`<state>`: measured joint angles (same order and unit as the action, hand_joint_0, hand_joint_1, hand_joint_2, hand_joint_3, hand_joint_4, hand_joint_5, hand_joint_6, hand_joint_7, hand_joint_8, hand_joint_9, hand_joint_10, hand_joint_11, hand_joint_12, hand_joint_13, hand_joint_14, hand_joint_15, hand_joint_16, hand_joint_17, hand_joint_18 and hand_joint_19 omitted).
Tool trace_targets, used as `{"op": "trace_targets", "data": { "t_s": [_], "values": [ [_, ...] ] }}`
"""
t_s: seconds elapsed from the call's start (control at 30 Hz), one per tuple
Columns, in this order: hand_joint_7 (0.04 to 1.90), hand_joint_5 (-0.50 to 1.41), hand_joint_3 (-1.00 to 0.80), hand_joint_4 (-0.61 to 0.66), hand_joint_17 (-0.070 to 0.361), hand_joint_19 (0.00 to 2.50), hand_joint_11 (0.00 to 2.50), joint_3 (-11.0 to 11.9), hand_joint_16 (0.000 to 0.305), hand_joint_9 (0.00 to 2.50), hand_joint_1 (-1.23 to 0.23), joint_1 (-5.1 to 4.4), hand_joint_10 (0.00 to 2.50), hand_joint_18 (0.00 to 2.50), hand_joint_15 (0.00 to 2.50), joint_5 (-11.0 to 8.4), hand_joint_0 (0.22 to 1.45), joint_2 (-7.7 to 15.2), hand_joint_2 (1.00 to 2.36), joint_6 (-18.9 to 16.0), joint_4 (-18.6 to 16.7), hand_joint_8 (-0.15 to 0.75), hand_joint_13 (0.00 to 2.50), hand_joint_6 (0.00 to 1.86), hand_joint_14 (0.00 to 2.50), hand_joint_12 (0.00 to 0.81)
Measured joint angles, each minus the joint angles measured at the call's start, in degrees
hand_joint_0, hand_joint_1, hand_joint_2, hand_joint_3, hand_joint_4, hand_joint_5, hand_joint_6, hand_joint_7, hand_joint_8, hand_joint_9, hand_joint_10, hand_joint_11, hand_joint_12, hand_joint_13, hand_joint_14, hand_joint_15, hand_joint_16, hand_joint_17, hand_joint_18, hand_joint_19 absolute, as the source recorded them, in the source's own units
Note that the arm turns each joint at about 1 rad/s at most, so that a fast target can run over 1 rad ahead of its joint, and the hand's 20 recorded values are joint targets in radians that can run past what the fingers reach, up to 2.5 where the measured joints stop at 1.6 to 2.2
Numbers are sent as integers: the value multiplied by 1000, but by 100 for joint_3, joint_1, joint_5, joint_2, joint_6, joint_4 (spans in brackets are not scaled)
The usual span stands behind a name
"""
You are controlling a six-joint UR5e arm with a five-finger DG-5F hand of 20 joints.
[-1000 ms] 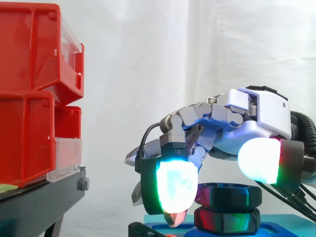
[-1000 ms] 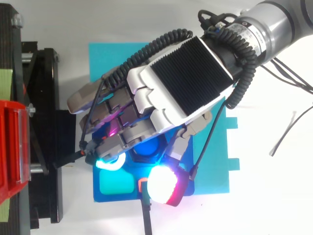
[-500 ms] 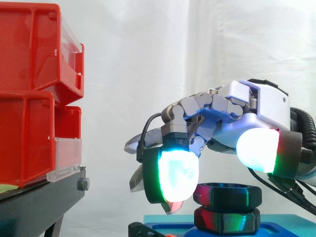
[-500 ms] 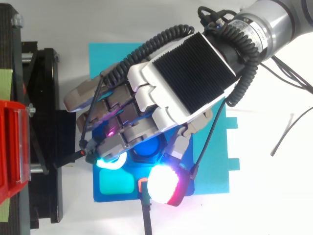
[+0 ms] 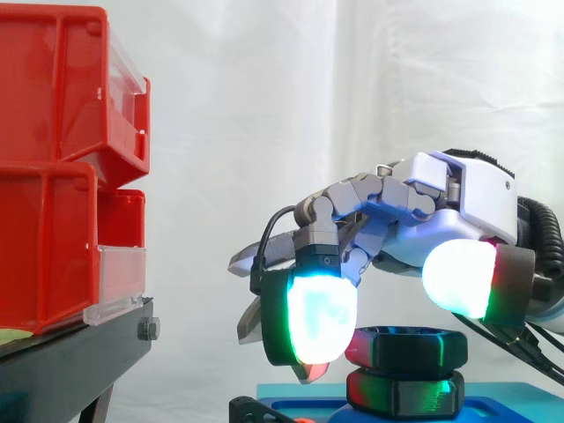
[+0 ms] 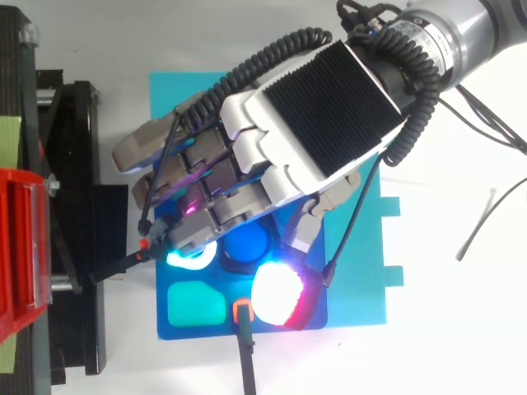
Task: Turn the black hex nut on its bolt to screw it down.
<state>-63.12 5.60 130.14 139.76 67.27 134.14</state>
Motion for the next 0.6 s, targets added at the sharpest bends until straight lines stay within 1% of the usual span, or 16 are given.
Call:
{"op": "trace_targets", "data": {
  "t_s": [0.23, 0.6],
  "values": [
    [1072, -64, -500, 161, 67, 183, 378, -47, 30, 1102, -376, -1, 16, 444, 212, -9, 542, 1, 1000, 53, -20, 257, 776, 719, 9, 285],
    [1077, -64, -500, 170, 67, 190, 379, -59, 30, 1102, -375, -60, 14, 444, 209, -32, 543, 5, 1000, 69, -44, 260, 777, 715, 8, 286]
  ]
}}
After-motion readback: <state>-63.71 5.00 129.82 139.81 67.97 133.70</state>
